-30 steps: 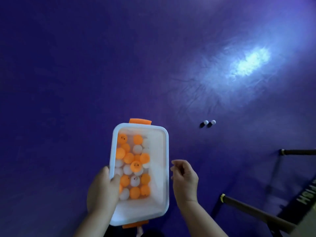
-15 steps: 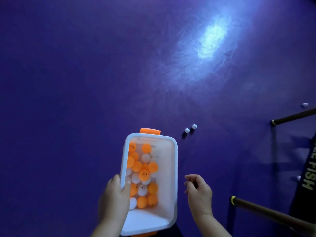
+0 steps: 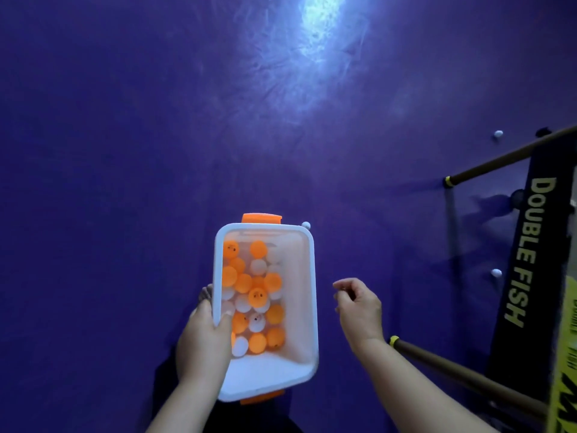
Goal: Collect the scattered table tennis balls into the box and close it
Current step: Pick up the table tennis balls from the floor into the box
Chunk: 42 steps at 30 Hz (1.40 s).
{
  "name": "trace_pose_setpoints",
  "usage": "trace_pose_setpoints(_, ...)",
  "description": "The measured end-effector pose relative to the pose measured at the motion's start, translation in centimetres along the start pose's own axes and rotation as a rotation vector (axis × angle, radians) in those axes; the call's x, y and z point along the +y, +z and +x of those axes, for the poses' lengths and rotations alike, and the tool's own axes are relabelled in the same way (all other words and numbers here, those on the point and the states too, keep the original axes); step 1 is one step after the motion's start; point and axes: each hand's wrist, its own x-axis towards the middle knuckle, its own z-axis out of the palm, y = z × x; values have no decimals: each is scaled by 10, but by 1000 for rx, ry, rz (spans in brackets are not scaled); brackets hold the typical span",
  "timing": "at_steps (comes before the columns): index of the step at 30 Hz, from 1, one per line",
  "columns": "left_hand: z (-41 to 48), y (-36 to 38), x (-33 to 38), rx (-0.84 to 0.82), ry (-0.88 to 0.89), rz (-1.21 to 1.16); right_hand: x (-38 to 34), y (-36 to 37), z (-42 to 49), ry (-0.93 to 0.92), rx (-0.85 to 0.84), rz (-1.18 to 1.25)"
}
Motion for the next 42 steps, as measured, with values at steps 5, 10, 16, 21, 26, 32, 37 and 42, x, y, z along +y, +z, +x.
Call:
trace_pose_setpoints(5,64,9,24,-58,-10,16,-9,24,59,50,-29,-154)
trace_pose_setpoints(10,135,34,27,-75,-51,86,-6,78,136,80,-110,-308)
trace_pose_setpoints(16,215,88,19,-65,-92,91,18,153,236,74,-147,-414)
trace_pose_setpoints(21,270,145,0,-11,-155,59,65,213,320,-33,-221,-621)
trace_pose_setpoints(26,313,198,-18,34,-178,-16,118,265,375,-67,-266,-748)
trace_pose_setpoints(32,338,241,-25,49,-177,-121,158,304,408,-113,-324,-848)
trace_pose_setpoints(37,346,255,-23,19,-184,-158,172,310,415,-138,-337,-822)
trace_pose_setpoints(42,344,256,-12,-2,-186,-160,164,283,423,-49,-95,-745)
